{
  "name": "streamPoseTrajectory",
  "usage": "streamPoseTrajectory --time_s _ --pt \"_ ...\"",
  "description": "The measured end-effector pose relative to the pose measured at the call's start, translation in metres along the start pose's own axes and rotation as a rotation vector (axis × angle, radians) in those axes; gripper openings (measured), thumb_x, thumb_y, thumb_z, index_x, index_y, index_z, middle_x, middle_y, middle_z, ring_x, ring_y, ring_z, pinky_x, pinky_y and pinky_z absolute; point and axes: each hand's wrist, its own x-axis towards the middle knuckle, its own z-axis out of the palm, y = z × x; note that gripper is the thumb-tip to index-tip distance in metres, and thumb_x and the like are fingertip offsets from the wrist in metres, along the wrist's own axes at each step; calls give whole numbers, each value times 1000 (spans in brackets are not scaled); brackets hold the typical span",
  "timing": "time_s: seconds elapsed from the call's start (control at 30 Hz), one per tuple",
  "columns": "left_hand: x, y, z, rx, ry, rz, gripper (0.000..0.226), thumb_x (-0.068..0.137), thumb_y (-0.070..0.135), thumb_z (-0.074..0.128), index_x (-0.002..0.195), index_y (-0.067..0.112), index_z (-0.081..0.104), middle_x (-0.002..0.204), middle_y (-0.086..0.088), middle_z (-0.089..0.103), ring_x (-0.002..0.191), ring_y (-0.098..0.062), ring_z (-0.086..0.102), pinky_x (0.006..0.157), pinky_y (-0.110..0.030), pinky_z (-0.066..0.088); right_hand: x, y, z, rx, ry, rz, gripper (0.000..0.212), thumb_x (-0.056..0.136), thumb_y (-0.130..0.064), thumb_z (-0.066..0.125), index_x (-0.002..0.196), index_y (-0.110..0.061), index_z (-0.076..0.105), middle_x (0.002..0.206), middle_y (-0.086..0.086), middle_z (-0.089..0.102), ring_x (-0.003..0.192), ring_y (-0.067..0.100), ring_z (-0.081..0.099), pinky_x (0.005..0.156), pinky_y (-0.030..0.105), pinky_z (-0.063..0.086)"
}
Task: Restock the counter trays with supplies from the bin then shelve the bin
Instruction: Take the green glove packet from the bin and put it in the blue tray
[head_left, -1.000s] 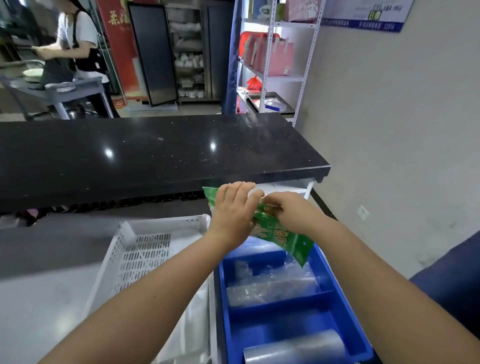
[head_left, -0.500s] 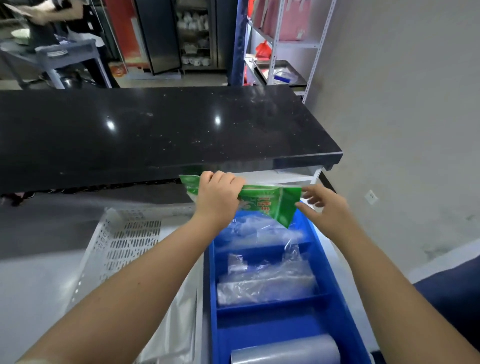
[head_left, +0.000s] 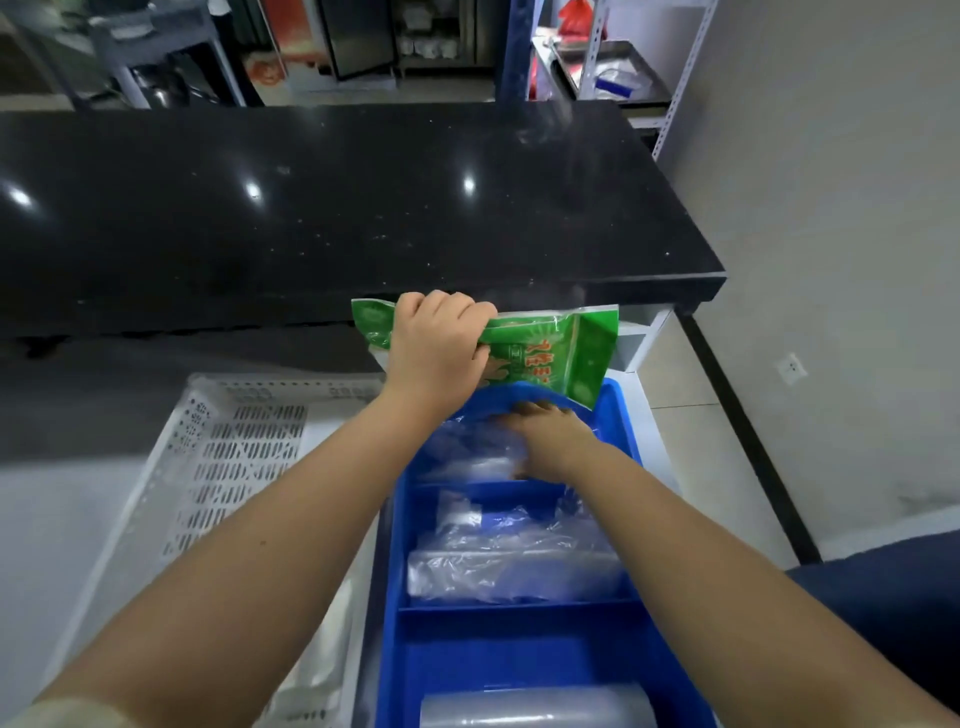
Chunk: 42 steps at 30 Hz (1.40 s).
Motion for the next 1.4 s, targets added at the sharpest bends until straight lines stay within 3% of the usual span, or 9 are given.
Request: streamPoseTrajectory --time_s 0.1,0.23,0.37,0.6,0.9,1.07,1.23,1.4 --pt "1 1 0 -6 9 -23 26 69 15 70 95 17 68 86 0 68 80 -26 59 77 -37 33 8 1 6 40 -108 15 68 82 -26 65 140 -42 33 141 6 36 127 34 33 99 51 41" --pt "0 0 0 -14 19 -33 26 70 16 71 96 18 68 88 1 68 82 -25 59 79 -35 30 14 3 5 10 -161 8 67 82 -28 66 139 -44 34 139 6 32 127 34 29 96 52 42" --pt "-2 0 -2 -15 23 -40 27 71 18 73 97 19 68 89 2 68 83 -23 60 79 -34 30 16 6 9 41 -102 5 51 87 -34 59 133 -44 41 133 6 39 123 34 34 92 50 44" --pt "-10 1 -11 -21 16 -67 29 72 20 74 100 19 67 91 3 68 84 -23 60 80 -35 31 14 4 11 168 -69 -38 41 84 -9 50 115 -33 59 114 5 62 107 30 54 79 36 48" --pt "-3 7 -29 -25 -84 -82 29 75 24 73 102 20 66 92 1 67 87 -25 59 77 -37 32 -27 -10 -18 -120 321 -227 42 78 -4 59 116 -22 56 108 7 58 102 31 51 67 34 31" --pt "-2 31 -30 -21 -231 -55 32 82 33 68 112 22 61 105 2 65 98 -24 56 82 -37 32 -62 -12 -20 -107 406 -207 41 77 -1 60 113 -19 60 101 10 58 93 32 52 69 36 35" --pt "-4 49 -21 -73 -287 -27 30 78 36 72 102 20 62 99 1 65 97 -25 57 78 -36 36 -89 -11 -17 -90 481 -184 46 47 9 74 88 -11 69 77 12 60 70 32 56 55 39 46" --pt "-16 50 4 -96 -453 -35 25 80 35 70 99 23 60 101 4 64 98 -23 56 80 -36 36 -100 -5 -14 -88 504 -139 46 40 7 78 80 -13 68 73 9 60 69 29 58 52 33 39"
